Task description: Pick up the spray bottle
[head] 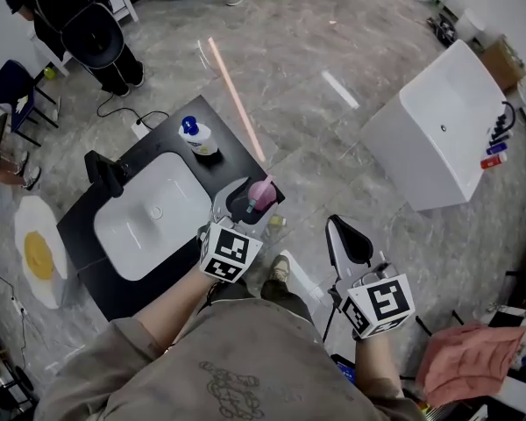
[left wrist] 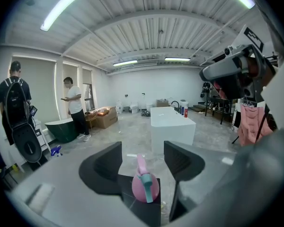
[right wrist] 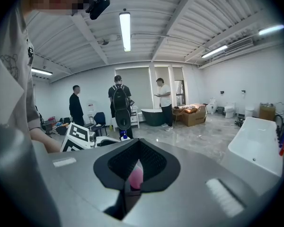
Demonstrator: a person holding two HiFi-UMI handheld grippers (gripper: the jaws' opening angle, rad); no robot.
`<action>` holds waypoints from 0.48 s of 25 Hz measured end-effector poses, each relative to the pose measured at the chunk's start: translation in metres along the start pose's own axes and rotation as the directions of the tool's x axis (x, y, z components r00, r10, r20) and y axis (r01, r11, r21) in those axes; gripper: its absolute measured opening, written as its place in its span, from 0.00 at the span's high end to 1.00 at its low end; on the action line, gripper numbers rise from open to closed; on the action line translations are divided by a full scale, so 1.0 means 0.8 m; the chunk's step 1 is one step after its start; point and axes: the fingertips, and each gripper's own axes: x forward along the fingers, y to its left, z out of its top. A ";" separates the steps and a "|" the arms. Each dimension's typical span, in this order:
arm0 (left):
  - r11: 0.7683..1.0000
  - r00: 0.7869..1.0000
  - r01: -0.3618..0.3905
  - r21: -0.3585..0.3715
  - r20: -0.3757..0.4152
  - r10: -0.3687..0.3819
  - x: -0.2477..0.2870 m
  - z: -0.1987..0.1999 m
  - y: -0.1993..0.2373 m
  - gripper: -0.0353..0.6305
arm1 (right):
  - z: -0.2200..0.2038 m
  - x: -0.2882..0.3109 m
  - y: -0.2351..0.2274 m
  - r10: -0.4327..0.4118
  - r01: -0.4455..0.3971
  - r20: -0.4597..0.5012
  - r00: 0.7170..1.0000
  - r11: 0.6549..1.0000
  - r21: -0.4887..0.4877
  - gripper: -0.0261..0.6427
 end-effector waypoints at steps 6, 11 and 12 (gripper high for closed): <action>1.000 1.000 0.014 -0.009 -0.020 -0.014 0.030 -0.026 0.000 0.54 | -0.018 0.006 0.005 -0.013 0.013 -0.046 0.999 1.000 0.011 0.92; 1.000 0.999 0.016 -0.021 -0.048 -0.017 0.056 -0.054 0.000 0.54 | -0.034 0.009 0.004 -0.026 0.029 -0.083 0.996 0.999 0.024 0.92; 1.000 0.998 0.016 -0.023 -0.052 -0.017 0.060 -0.058 0.000 0.54 | -0.037 0.009 0.004 -0.030 0.032 -0.090 0.995 0.999 0.025 0.92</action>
